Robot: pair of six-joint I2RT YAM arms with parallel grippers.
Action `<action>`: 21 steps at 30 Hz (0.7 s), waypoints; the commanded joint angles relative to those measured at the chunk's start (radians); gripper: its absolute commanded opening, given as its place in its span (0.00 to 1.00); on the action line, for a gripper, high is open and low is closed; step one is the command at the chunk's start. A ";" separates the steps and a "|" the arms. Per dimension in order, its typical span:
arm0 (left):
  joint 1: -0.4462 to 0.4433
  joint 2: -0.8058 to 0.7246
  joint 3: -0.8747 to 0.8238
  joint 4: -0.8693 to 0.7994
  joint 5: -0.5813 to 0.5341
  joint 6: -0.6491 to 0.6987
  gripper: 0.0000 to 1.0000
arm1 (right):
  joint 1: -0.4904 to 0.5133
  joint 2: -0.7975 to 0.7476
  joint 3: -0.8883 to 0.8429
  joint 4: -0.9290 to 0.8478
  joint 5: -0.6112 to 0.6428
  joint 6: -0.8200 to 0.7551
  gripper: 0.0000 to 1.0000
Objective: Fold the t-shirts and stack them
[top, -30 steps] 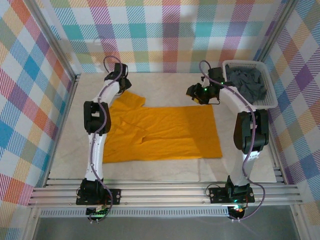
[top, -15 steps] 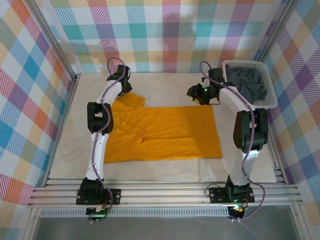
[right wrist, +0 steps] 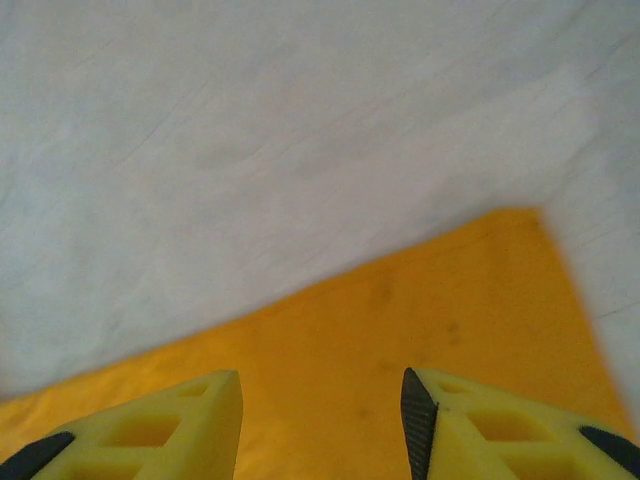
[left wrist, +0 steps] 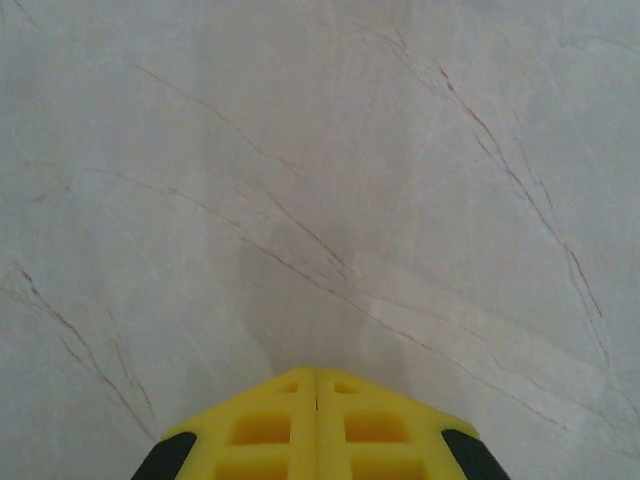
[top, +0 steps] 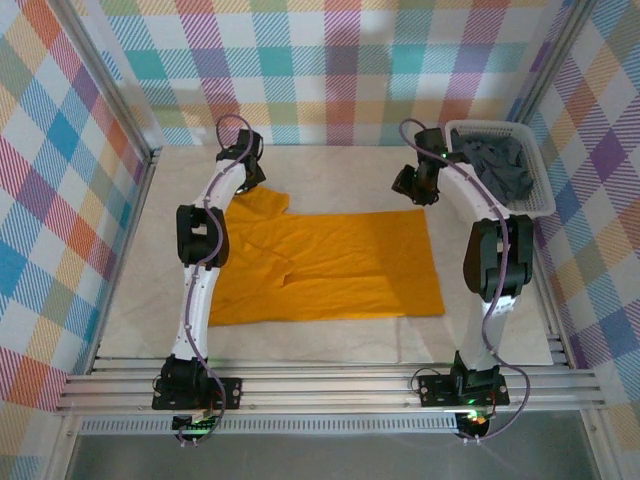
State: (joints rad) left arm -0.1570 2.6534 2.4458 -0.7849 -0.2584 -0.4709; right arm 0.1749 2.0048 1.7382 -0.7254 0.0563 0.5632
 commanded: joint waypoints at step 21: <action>-0.046 -0.352 -0.226 -0.021 0.149 -0.095 0.00 | -0.055 0.363 0.290 -0.215 0.169 -0.013 0.40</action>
State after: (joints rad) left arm -0.2001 2.3531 2.2494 -0.8139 -0.1303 -0.5579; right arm 0.1154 2.3447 1.9984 -0.9016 0.2272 0.5594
